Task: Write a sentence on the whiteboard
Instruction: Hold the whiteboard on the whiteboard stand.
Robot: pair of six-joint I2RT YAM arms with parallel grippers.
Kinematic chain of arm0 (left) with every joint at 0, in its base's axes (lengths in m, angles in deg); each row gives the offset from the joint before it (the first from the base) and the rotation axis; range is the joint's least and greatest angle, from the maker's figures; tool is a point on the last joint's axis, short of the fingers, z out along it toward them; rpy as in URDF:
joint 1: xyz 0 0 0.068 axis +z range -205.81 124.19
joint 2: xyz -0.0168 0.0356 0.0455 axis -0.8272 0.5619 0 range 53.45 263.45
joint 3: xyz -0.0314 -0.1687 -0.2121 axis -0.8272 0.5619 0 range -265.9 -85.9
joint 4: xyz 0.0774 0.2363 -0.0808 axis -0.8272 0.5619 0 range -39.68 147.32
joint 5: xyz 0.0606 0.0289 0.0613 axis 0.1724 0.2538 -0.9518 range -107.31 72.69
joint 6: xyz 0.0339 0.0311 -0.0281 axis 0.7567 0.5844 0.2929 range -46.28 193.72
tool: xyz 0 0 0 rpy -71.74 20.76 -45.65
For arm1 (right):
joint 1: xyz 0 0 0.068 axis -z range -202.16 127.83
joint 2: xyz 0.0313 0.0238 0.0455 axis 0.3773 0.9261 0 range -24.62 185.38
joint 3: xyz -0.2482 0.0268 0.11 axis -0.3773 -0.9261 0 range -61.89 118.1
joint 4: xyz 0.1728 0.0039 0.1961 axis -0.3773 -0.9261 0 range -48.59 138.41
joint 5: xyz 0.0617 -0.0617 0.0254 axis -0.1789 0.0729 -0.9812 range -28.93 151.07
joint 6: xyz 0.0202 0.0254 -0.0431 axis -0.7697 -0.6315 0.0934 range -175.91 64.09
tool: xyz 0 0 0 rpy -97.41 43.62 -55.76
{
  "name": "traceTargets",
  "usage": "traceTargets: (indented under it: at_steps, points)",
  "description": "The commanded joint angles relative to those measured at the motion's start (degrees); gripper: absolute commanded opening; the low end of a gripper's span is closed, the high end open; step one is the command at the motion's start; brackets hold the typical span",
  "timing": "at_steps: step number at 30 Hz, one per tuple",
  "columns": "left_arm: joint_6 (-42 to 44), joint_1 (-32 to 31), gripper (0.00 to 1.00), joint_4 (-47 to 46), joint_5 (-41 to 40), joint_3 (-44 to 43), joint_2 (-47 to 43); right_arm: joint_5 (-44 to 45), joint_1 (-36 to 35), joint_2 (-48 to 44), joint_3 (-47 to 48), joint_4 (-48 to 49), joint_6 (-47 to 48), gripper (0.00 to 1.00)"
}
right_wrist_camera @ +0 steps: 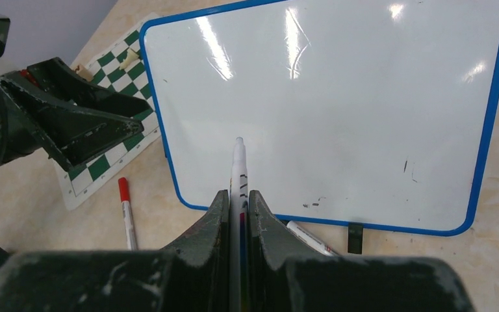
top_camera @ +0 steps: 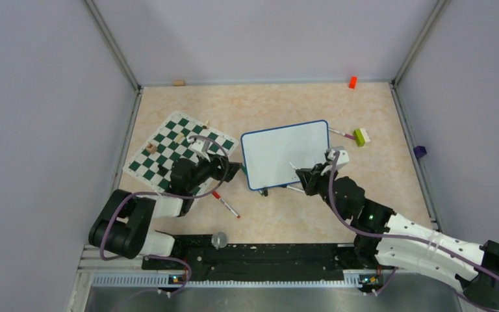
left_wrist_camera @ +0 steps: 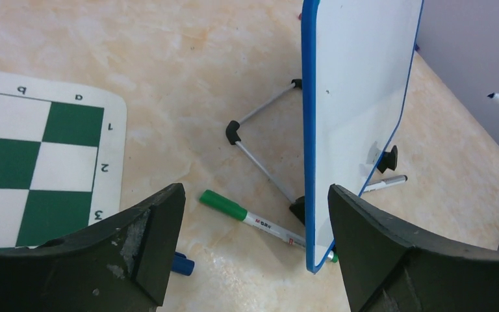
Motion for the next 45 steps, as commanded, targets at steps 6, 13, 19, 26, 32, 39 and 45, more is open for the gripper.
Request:
traceTargets:
  at_steps: [6,13,19,26,32,39,45]
  points:
    - [-3.8,0.1,0.86,-17.1,3.2,1.4,5.4,0.3,-0.6,3.2,3.0,0.2,0.6,0.00]
    - [1.5,-0.1,0.88,-2.1,-1.1,-0.5,-2.4,0.1,-0.6,2.8,2.3,0.7,0.3,0.00]
    - [-3.9,-1.0,0.86,-20.5,1.3,0.5,13.0,-1.0,-0.7,3.2,-0.6,4.9,-2.3,0.00]
    - [-2.7,-3.9,0.80,-34.1,-2.5,3.4,22.6,1.9,-1.1,1.9,1.1,1.7,-0.6,0.00]
    - [-2.2,-4.7,0.80,-35.4,-4.5,4.6,22.9,1.8,-1.1,1.4,0.5,2.1,-0.9,0.00]
    - [-0.7,-4.6,0.81,-27.4,-4.1,3.5,14.0,1.9,-1.1,2.4,1.7,0.9,-0.4,0.00]
    - [1.4,-4.6,0.81,-5.2,-6.4,-1.8,2.7,1.6,-1.1,2.3,1.5,1.0,-0.4,0.00]
